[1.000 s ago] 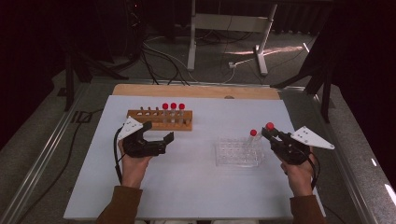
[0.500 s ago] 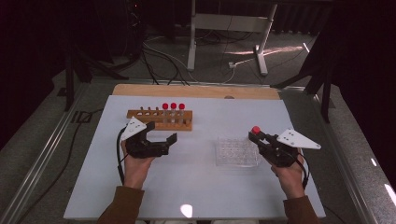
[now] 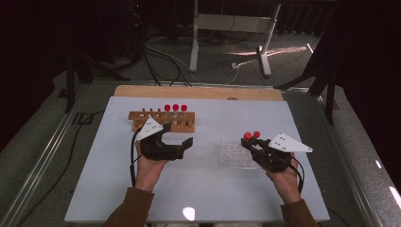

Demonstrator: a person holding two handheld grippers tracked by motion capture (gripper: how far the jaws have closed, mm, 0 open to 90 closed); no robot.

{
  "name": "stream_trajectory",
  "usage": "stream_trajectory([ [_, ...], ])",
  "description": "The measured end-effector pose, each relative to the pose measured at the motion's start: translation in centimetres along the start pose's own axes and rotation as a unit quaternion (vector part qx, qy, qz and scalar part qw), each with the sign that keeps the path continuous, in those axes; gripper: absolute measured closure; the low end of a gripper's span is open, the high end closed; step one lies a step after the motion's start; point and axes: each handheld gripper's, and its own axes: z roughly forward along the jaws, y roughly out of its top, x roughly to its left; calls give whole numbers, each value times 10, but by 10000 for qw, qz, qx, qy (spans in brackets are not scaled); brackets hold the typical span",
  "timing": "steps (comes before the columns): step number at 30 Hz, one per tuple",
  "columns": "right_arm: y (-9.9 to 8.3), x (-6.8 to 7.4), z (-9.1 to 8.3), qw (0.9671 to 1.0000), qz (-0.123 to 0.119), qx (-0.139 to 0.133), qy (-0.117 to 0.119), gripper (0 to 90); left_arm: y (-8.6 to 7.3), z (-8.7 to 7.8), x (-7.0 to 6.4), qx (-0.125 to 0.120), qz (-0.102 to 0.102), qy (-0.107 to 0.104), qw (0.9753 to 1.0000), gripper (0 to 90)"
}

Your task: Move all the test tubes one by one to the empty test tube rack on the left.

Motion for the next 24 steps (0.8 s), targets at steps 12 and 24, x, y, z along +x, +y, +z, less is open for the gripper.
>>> stream_trajectory([
  [12,2,16,9,9995,-70,115,269,742,14,18,-31,18,121,-676,9976,12],
  [24,2,27,17,9985,-91,216,498,741,19,41,-59,250,382,-975,9942,83],
])
